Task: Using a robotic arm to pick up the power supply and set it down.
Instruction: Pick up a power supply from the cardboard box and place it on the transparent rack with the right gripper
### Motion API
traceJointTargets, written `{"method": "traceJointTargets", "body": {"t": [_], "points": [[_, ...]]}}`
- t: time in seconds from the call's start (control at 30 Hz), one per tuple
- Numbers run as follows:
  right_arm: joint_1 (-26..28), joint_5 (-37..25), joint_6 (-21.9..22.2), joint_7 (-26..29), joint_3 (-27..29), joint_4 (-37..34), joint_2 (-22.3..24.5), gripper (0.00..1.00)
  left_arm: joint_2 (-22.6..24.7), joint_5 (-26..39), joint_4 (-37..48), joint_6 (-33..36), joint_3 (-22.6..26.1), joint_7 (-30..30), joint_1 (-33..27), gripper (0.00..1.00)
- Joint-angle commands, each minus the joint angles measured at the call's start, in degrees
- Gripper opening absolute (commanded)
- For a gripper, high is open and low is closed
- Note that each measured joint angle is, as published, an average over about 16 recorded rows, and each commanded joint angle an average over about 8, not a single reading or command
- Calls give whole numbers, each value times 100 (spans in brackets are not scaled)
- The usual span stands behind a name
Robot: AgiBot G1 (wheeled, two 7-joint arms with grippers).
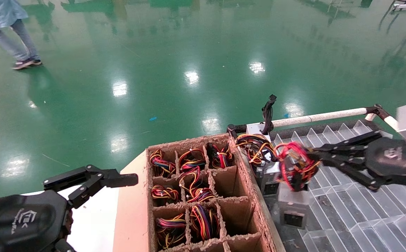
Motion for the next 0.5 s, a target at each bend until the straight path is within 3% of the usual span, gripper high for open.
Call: {"method": "traceJointTargets", "body": {"t": [0.03,0.5], "points": [[53,-51,-53,-26,-83,-29,-86,0,0,0,0,0,0,0,0,100],[260,2,-51,-326,-576,-608,-398,0,0,0,0,0,1,0,0,100]]}}
